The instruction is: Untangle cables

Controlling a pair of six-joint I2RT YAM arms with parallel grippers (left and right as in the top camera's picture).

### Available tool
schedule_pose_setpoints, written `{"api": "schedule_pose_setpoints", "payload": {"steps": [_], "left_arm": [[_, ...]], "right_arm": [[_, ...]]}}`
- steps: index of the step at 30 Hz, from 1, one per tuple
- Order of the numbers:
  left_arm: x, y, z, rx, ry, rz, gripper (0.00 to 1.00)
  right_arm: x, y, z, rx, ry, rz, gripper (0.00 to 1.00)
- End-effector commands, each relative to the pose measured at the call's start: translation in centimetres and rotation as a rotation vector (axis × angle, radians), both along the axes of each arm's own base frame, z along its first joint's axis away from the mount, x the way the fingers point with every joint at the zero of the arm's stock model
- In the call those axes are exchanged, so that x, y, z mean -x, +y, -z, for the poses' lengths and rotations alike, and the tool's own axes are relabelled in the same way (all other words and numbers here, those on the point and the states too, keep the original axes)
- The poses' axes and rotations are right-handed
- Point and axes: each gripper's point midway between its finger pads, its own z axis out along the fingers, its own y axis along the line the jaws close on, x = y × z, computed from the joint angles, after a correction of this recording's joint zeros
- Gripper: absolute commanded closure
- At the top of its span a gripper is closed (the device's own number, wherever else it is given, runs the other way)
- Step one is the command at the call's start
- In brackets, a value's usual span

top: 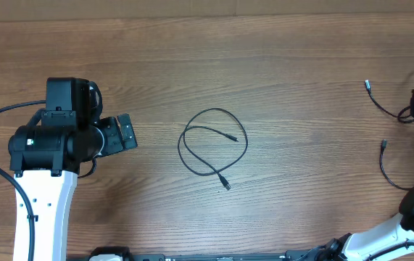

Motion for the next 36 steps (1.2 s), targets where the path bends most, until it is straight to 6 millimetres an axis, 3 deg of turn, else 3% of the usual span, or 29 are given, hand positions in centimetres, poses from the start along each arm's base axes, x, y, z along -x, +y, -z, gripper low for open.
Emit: {"api": "schedule_pose_setpoints", "payload": {"steps": [1, 3, 6, 9, 12, 16, 24, 26, 27, 28, 36], "left_arm": [[-0.1, 0.1, 0.0, -0.005, -0.001, 0.013, 0.00], [-0.1, 0.1, 0.0, -0.005, -0.001, 0.013, 0.00], [-0.1, 0.1, 0.0, -0.005, -0.001, 0.013, 0.00], [-0.1, 0.1, 0.0, -0.005, -0.001, 0.013, 0.00], [-0.1, 0.1, 0.0, -0.005, -0.001, 0.013, 0.00], [-0.1, 0.1, 0.0, -0.005, -0.001, 0.013, 0.01], [-0.1, 0.1, 0.0, -0.005, -0.001, 0.013, 0.01], [-0.1, 0.1, 0.0, -0.005, -0.001, 0.013, 0.01], [-0.1, 0.1, 0.0, -0.005, -0.001, 0.013, 0.00], [-0.1, 0.1, 0.0, -0.005, -0.001, 0.014, 0.00], [-0.1, 0.1, 0.0, -0.005, -0.001, 0.014, 0.00]], "right_arm": [[-0.3, 0.6, 0.1, 0.149, -0.005, -0.216, 0.96], [0.1, -0.7, 0.4, 0.312, 0.060, -0.276, 0.96], [1.0, -4.9, -0.1, 0.556, 0.207, -0.178, 0.96], [2.6, -9.3, -2.4, 0.792, 0.355, -0.004, 0.96], [4.0, -11.3, -4.6, 0.977, 0.498, 0.060, 0.96], [3.6, -11.0, -5.7, 1.051, 0.538, 0.062, 0.96], [1.8, -5.7, -2.9, 1.004, 0.599, -0.130, 0.95], [1.4, -4.9, -2.6, 0.996, 0.594, -0.159, 0.82], [1.2, -4.7, -2.5, 0.991, 0.585, -0.168, 0.45], [1.0, -4.5, -2.4, 0.983, 0.574, -0.171, 0.00], [0.8, -4.1, -2.1, 0.953, 0.546, -0.165, 0.00]]}}
